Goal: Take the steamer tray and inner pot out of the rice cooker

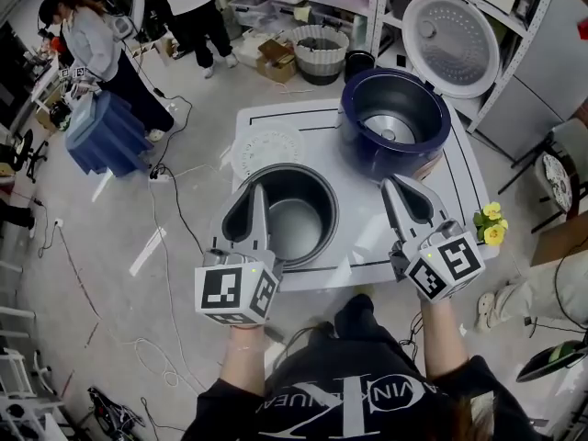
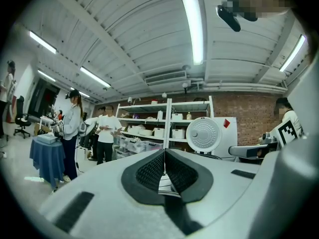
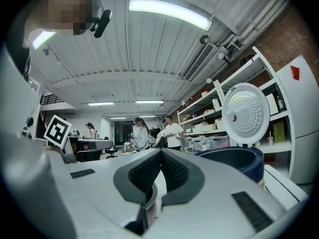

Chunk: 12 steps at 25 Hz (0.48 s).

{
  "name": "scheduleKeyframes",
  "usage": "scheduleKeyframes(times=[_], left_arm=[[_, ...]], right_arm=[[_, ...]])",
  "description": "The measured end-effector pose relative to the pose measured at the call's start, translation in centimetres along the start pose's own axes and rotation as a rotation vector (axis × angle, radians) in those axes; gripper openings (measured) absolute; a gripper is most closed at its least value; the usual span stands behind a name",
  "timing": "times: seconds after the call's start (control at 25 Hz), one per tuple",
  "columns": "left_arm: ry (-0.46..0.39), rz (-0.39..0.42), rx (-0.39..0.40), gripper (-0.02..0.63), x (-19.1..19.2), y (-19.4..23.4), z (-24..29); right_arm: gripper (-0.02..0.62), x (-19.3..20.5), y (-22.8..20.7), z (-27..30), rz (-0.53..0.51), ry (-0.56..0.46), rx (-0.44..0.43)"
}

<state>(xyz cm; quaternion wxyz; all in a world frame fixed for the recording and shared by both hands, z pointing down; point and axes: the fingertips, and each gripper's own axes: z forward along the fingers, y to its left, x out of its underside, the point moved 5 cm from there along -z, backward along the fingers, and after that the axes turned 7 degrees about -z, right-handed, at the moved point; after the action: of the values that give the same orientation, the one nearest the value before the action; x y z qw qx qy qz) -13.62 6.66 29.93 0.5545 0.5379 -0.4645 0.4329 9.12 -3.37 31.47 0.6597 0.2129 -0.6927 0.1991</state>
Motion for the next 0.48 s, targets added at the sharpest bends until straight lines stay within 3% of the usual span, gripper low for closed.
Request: scheduleKeyframes(times=[0.48], left_arm=[[-0.008, -0.014, -0.010, 0.011, -0.24, 0.34, -0.54]], right_arm=[[-0.002, 0.00, -0.15, -0.17, 0.000, -0.003, 0.010]])
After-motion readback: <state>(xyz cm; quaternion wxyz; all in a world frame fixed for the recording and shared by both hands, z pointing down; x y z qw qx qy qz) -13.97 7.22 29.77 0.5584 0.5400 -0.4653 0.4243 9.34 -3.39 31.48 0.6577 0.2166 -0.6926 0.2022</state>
